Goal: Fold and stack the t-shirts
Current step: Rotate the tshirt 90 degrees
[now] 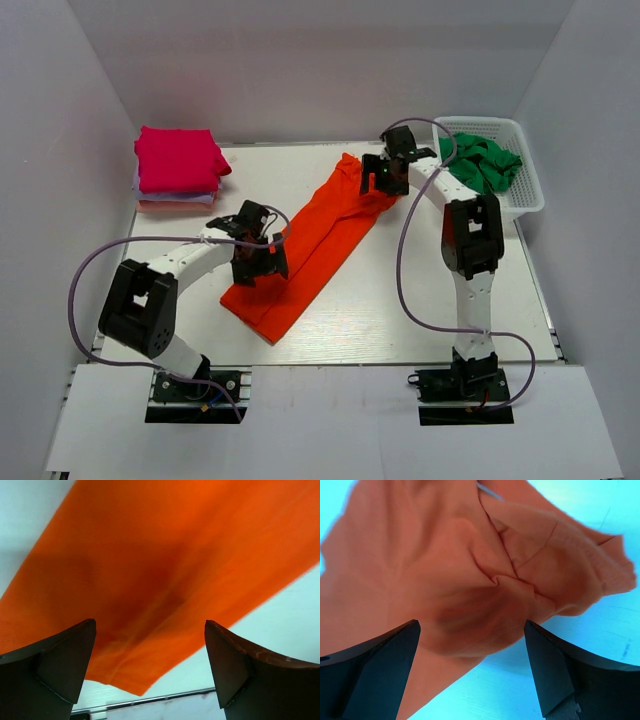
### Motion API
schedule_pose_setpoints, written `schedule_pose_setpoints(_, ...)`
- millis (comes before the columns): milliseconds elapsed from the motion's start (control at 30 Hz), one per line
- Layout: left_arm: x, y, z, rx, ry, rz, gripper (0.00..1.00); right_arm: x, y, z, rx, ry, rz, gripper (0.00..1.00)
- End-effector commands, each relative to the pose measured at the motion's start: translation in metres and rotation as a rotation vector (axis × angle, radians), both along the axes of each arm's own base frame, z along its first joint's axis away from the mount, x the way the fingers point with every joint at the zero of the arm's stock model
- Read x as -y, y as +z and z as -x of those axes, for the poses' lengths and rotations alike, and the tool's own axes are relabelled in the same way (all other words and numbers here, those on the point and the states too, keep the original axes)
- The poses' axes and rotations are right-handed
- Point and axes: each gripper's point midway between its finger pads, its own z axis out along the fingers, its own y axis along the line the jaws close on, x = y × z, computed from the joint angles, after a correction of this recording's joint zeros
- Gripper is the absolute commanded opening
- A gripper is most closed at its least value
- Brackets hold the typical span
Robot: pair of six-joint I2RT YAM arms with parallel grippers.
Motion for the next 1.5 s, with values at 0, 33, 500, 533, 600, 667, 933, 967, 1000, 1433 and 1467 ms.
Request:
schedule_pose_setpoints(0,-0.012,-0.017,0.023,-0.05,-0.027,-0.082,0.99,-0.002,-0.007,0.002,-0.027,0.009,0.012,0.9)
schedule_pose_setpoints(33,-0.008,-0.023,0.034,-0.079,-0.05,-0.08,0.99,-0.004,-0.01,0.001,-0.032,0.01,0.007,0.9)
schedule_pose_setpoints(500,0.075,-0.049,0.109,-0.372,-0.377,-0.03,0.99,-0.047,-0.054,-0.026,-0.058,0.118,-0.1,0.9)
schedule_pose_setpoints(533,0.086,-0.044,0.111,-0.375,-0.4,-0.01,0.99,-0.051,-0.05,-0.034,-0.038,0.119,-0.109,0.9)
schedule_pose_setpoints(600,0.117,-0.024,0.118,-0.366,-0.476,0.073,0.99,-0.06,-0.054,-0.038,-0.029,0.134,-0.14,0.9)
schedule_pose_setpoints(667,0.138,-0.013,0.129,-0.367,-0.537,0.119,0.99,-0.068,-0.052,-0.043,-0.013,0.141,-0.18,0.9)
schedule_pose_setpoints(933,0.191,0.006,0.129,-0.24,-0.698,0.229,0.99,-0.088,-0.029,-0.047,0.042,0.194,-0.249,0.9)
schedule_pose_setpoints(967,0.197,0.006,0.123,-0.222,-0.698,0.231,0.99,-0.088,-0.023,-0.047,0.051,0.195,-0.245,0.9)
schedule_pose_setpoints(1000,0.201,0.009,0.123,-0.203,-0.707,0.23,0.99,-0.084,-0.02,-0.048,0.055,0.191,-0.235,0.9)
schedule_pose_setpoints(1433,0.11,0.058,0.083,0.105,-0.329,-0.048,0.99,-0.036,0.081,-0.02,0.248,0.098,-0.168,0.9)
schedule_pose_setpoints(1467,0.101,0.057,0.085,0.108,-0.299,-0.063,0.99,-0.031,0.07,-0.014,0.241,0.075,-0.15,0.9)
